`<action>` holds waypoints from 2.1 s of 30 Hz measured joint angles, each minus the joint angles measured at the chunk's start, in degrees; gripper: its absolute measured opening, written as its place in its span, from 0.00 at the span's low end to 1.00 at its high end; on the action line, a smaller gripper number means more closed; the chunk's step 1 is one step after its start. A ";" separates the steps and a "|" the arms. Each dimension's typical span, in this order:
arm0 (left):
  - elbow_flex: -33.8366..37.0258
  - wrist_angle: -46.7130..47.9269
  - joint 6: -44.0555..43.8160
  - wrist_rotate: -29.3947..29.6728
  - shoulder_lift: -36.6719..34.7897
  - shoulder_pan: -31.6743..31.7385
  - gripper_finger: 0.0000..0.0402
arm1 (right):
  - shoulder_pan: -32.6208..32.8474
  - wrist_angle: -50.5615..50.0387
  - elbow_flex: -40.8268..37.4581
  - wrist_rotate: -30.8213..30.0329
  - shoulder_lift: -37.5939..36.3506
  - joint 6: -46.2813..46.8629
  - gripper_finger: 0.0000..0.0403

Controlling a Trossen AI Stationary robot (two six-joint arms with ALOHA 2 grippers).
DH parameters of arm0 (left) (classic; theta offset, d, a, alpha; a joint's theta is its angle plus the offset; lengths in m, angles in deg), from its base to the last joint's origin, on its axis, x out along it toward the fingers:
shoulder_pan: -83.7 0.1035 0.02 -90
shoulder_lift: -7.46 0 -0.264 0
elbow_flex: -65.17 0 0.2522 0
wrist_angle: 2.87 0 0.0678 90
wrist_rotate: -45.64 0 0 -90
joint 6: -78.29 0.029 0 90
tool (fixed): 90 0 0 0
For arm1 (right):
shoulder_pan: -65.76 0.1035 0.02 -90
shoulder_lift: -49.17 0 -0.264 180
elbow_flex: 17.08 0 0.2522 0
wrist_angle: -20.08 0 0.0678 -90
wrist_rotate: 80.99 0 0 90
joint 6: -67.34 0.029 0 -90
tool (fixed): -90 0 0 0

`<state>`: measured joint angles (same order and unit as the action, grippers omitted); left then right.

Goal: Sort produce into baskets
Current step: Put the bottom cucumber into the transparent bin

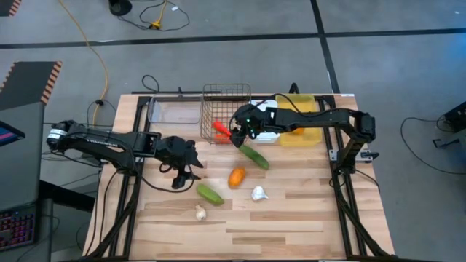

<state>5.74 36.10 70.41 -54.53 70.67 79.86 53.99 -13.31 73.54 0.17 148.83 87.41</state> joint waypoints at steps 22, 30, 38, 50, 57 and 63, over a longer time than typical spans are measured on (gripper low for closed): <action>0.09 -10.63 3.72 -0.52 15.55 -8.08 0.57 | 0.11 -0.95 0.00 -0.02 0.00 -0.06 0.66; -0.06 -14.25 3.94 -0.03 22.11 -10.29 0.71 | 0.11 -1.04 0.00 -0.03 0.00 -0.14 0.66; -1.27 -13.52 5.61 2.30 27.02 -10.25 0.77 | 0.11 -1.18 0.00 -0.02 0.00 -0.15 0.66; -1.25 -11.93 8.50 7.86 29.88 -10.36 0.76 | 0.11 -1.34 0.00 -0.02 0.00 -0.07 0.66; -0.93 -9.46 10.28 7.83 29.88 -10.32 0.64 | 1.22 -2.93 -0.07 0.00 -2.06 -0.94 0.66; -0.94 -9.41 10.45 7.89 29.88 -10.20 0.47 | 3.63 -8.09 -0.07 -0.02 -7.02 -1.08 0.66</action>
<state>4.79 26.69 80.87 -46.65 100.54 69.66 57.62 -21.40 73.47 0.15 141.80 86.33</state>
